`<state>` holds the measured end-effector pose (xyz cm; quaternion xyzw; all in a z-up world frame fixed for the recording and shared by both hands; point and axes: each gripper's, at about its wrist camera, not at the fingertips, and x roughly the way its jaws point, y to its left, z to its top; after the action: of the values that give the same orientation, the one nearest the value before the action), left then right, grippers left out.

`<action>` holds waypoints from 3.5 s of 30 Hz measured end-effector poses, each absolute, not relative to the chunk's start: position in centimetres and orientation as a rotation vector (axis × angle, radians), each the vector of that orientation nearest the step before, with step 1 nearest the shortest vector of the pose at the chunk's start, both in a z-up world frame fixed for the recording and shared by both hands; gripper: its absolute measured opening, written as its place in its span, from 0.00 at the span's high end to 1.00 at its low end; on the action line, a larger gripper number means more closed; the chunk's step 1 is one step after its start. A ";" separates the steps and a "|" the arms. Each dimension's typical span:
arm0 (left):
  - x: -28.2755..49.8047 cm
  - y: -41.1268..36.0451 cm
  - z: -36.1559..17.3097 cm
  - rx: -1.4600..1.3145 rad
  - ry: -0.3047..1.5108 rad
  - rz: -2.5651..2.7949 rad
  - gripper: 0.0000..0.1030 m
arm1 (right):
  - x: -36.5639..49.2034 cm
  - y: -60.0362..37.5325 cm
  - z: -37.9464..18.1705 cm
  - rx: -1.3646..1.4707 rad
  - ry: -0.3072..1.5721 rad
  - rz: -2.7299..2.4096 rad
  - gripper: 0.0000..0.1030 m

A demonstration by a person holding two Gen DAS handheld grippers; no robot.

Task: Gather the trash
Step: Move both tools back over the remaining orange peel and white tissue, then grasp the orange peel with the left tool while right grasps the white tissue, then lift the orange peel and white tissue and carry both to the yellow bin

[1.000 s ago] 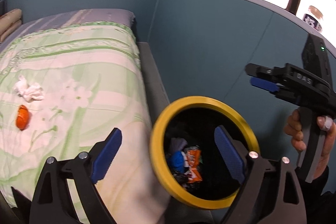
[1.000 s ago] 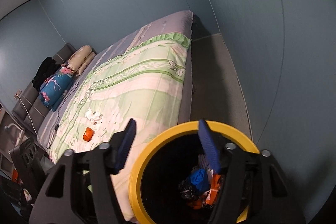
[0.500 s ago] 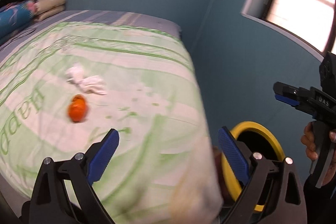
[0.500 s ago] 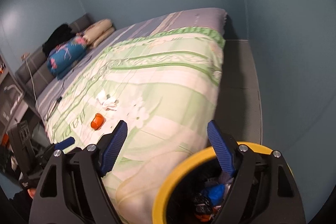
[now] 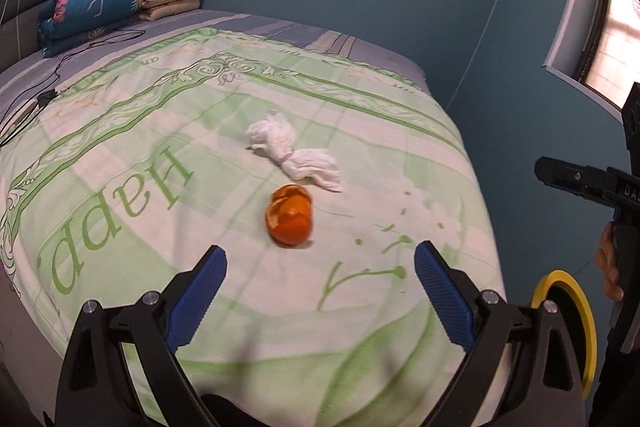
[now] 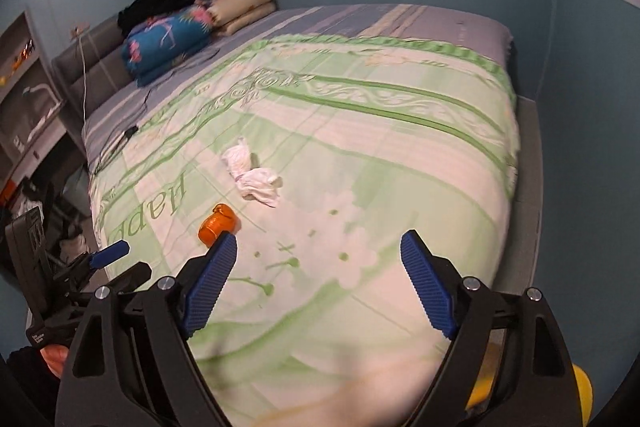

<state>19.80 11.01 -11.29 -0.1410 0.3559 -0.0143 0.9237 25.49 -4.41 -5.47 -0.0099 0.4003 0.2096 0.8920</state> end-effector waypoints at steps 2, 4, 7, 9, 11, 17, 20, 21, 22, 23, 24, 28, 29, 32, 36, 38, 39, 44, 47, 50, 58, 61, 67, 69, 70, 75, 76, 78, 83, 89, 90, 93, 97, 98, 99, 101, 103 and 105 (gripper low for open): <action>20.3 11.7 -11.9 -0.300 0.740 -0.022 0.11 | 26.5 -2.9 -6.2 -0.051 0.847 0.444 0.22; 20.9 12.2 -12.5 -0.312 0.749 -0.016 0.11 | 27.7 -1.3 -7.0 -0.078 0.872 0.458 0.22; 22.2 12.7 -13.5 -0.315 0.764 -0.014 0.11 | 29.8 1.4 -8.1 -0.117 0.909 0.480 0.22; 22.9 12.8 -13.9 -0.312 0.772 -0.012 0.11 | 31.5 3.2 -8.9 -0.129 0.940 0.497 0.23; 23.7 13.0 -14.5 -0.326 0.783 -0.014 0.11 | 33.3 5.2 -9.6 -0.133 0.979 0.519 0.23; 25.7 13.5 -15.4 -0.362 0.800 -0.015 0.11 | 37.9 10.9 -12.1 -0.190 1.074 0.547 0.23; 26.7 13.4 -15.5 -0.353 0.807 -0.014 0.11 | 39.9 13.4 -13.4 -0.226 1.105 0.535 0.23; 27.0 13.3 -15.6 -0.347 0.807 -0.014 0.11 | 40.4 14.1 -13.8 -0.236 1.121 0.534 0.23; 27.2 13.4 -15.6 -0.345 0.805 -0.013 0.11 | 40.8 14.6 -14.1 -0.241 1.131 0.533 0.23; 27.5 13.4 -15.7 -0.346 0.806 -0.013 0.11 | 41.2 15.2 -14.5 -0.249 1.143 0.529 0.23; 27.7 13.5 -15.8 -0.354 0.810 -0.016 0.12 | 41.5 15.5 -14.7 -0.255 1.147 0.524 0.23; 28.1 13.8 -16.2 -0.367 0.824 -0.015 0.12 | 42.2 16.9 -15.5 -0.279 1.165 0.512 0.23; 28.2 13.8 -16.3 -0.364 0.825 -0.019 0.13 | 42.4 17.1 -15.7 -0.281 1.168 0.507 0.23; 28.5 13.7 -16.6 -0.360 0.835 -0.028 0.15 | 42.8 17.5 -16.1 -0.284 1.177 0.499 0.23; 29.2 13.6 -16.8 -0.359 0.846 -0.042 0.21 | 43.0 18.0 -16.6 -0.290 1.188 0.492 0.23; 29.6 13.5 -17.0 -0.357 0.855 -0.051 0.27 | 43.2 18.1 -17.0 -0.285 1.198 0.483 0.23; 29.8 13.4 -17.2 -0.355 0.861 -0.055 0.29 | 43.3 18.0 -17.2 -0.273 1.206 0.481 0.24; 30.9 13.0 -18.3 -0.352 0.900 -0.068 0.51 | 43.7 18.0 -18.1 -0.280 1.223 0.459 0.31; 31.3 13.0 -18.9 -0.376 0.916 -0.078 0.59 | 43.9 17.8 -18.5 -0.273 1.231 0.443 0.36; 31.2 13.0 -18.7 -0.380 0.901 -0.076 0.64 | 44.0 17.8 -19.0 -0.268 1.248 0.440 0.49; 30.3 13.8 -18.0 -0.395 0.880 -0.074 0.68 | 43.3 18.2 -18.5 -0.258 1.242 0.460 0.77; 29.8 13.8 -17.6 -0.404 0.873 -0.075 0.68 | 43.1 17.7 -17.3 -0.220 1.220 0.465 0.78; 28.2 13.7 -16.6 -0.409 0.857 -0.087 0.69 | 41.8 16.9 -14.0 -0.192 1.168 0.490 0.78; 27.4 13.6 -15.9 -0.407 0.844 -0.092 0.69 | 40.8 16.4 -12.8 -0.186 1.149 0.506 0.78; 27.0 13.4 -15.4 -0.401 0.836 -0.094 0.69 | 40.4 16.2 -12.3 -0.184 1.139 0.507 0.78; 24.8 13.1 -13.6 -0.384 0.799 -0.109 0.69 | 38.4 14.5 -9.9 -0.139 1.102 0.526 0.78; 24.5 13.0 -13.3 -0.381 0.794 -0.109 0.69 | 37.8 13.8 -9.3 -0.130 1.092 0.527 0.78; 23.4 12.9 -12.5 -0.374 0.779 -0.111 0.69 | 36.9 13.0 -8.5 -0.116 1.079 0.529 0.78; 20.9 12.4 -10.4 -0.349 0.735 -0.114 0.69 | 34.0 10.2 -6.2 -0.068 1.040 0.544 0.78; 17.4 12.0 -8.1 -0.307 0.687 -0.111 0.69 | 30.0 6.0 -4.2 -0.019 0.989 0.555 0.78; 17.0 11.9 -7.7 -0.302 0.680 -0.112 0.69 | 29.5 5.3 -4.0 -0.011 0.984 0.554 0.78; 15.9 11.6 -6.7 -0.292 0.661 -0.115 0.69 | 27.5 2.7 -3.2 0.017 0.959 0.553 0.78; 14.4 10.7 -5.3 -0.272 0.632 -0.133 0.69 | 25.3 -0.7 -2.4 0.067 0.926 0.539 0.78; 14.1 10.4 -5.0 -0.270 0.626 -0.139 0.69 | 24.9 -1.5 -2.2 0.078 0.919 0.533 0.78; 13.8 10.0 -4.6 -0.269 0.619 -0.149 0.69 | 24.4 -2.2 -2.0 0.086 0.914 0.529 0.78; 13.4 9.4 -4.1 -0.266 0.611 -0.169 0.69 | 23.4 -3.8 -1.6 0.102 0.896 0.520 0.78; 13.0 8.6 -3.6 -0.263 0.602 -0.188 0.69 | 22.3 -5.3 -1.1 0.112 0.878 0.505 0.78; 12.6 7.7 -3.0 -0.251 0.589 -0.211 0.69 | 21.2 -6.9 -0.7 0.130 0.860 0.493 0.78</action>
<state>12.63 7.72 -2.98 -0.1232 0.2891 -0.1034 0.9437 21.17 -6.85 -0.69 0.0622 0.4123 0.2365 0.8776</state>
